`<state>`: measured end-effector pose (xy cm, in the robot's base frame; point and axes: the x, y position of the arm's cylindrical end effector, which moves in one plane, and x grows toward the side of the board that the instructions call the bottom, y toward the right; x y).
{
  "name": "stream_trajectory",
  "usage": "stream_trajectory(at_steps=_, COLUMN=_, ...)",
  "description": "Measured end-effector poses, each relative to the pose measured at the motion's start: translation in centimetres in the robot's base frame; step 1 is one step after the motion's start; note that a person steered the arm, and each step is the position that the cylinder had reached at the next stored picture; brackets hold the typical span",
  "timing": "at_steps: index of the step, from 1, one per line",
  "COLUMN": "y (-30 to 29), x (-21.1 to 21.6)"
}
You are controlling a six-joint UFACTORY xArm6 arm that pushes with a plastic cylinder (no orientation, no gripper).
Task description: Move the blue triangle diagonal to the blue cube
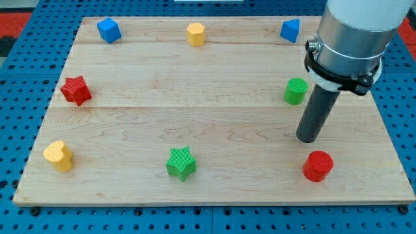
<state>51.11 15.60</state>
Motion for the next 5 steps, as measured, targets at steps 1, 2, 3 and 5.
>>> stream_trajectory(at_steps=1, y=0.0, x=0.01)
stream_trajectory(at_steps=2, y=-0.27, x=0.01)
stream_trajectory(at_steps=3, y=-0.27, x=-0.11)
stream_trajectory(at_steps=5, y=-0.25, x=-0.34)
